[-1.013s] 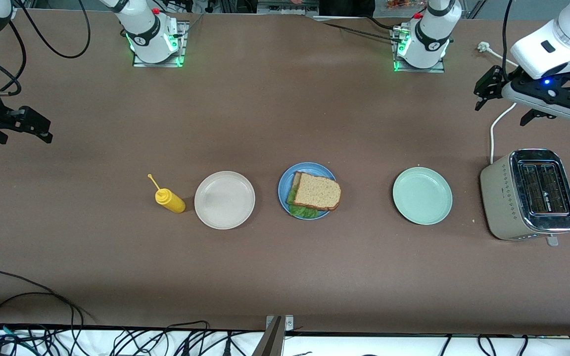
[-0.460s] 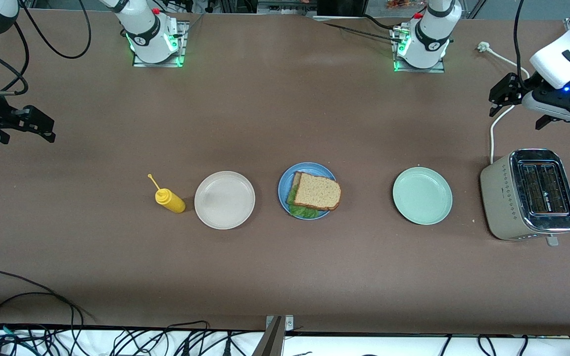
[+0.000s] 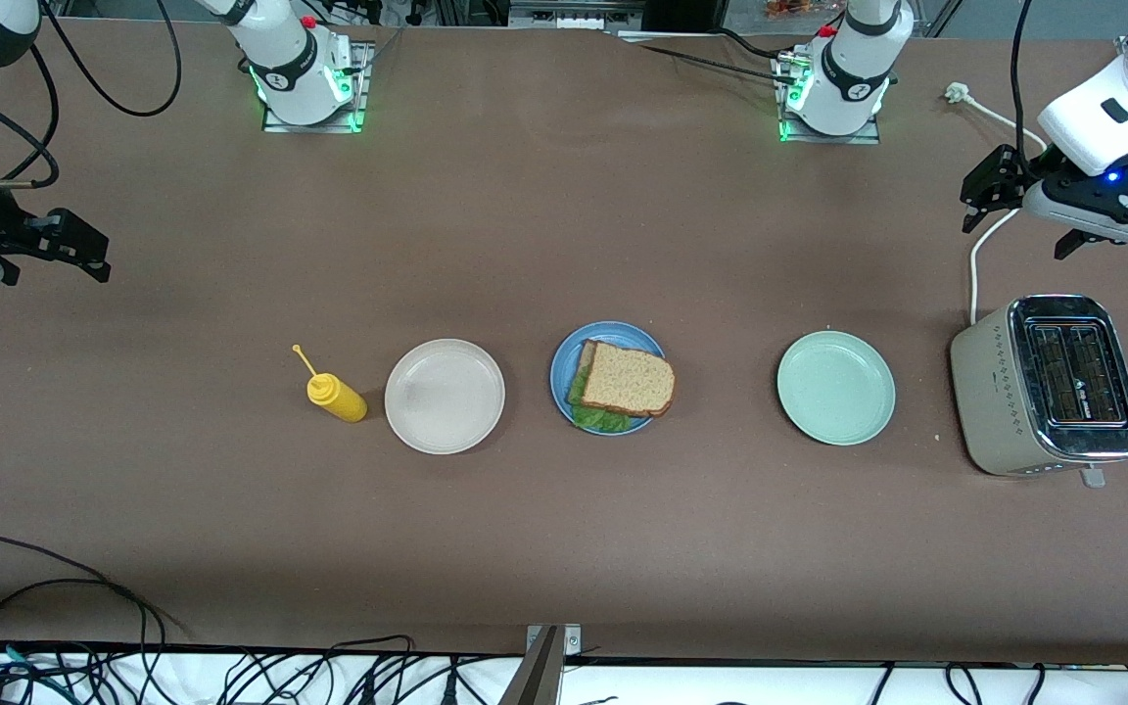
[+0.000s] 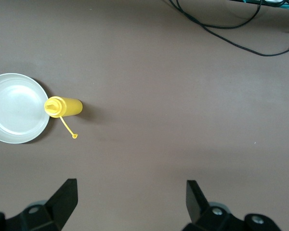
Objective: Make sandwich in blue plate with both arms
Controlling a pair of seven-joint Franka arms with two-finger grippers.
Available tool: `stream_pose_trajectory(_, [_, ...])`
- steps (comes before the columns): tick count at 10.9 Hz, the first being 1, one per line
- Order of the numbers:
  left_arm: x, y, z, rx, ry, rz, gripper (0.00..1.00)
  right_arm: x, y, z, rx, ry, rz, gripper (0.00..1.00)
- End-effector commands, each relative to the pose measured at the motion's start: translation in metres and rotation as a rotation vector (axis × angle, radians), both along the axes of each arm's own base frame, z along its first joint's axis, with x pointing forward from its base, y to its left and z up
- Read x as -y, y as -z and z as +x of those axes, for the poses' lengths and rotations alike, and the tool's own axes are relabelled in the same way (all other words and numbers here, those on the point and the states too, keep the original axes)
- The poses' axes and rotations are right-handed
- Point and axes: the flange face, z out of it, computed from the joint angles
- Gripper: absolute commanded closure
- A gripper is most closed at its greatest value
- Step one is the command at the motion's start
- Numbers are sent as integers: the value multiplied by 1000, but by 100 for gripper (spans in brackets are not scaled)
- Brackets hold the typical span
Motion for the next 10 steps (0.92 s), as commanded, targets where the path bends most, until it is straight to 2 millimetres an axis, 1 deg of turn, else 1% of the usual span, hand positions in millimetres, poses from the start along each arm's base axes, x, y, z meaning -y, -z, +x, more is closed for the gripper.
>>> stream_pose_trajectory(1, [1,-6,3,-8,-5,-30,0,0,-5,-1,-18,-2,-19,0])
stream_pose_trajectory(4, [1,-3,2,-26,-4,-30,0,0,-5,-1,-18,-2,-18,0])
stream_pose_trajectory(5, [-1,0,3,-45,-11,-54,0,-1,-7,-1,-15,-3,-17,0])
stream_pose_trajectory(7, [2,2,4,-58,-30,-111,0,-5,-6,-2,-22,-4,-15,0])
stream_pose_trajectory(9, [-5,2,4,-59,-102,-112,0,-6,-7,-2,-21,-6,-15,0])
stream_pose_trajectory(10, [-9,3,5,-59,-110,-105,0,-6,-7,-2,-21,-6,-15,0])
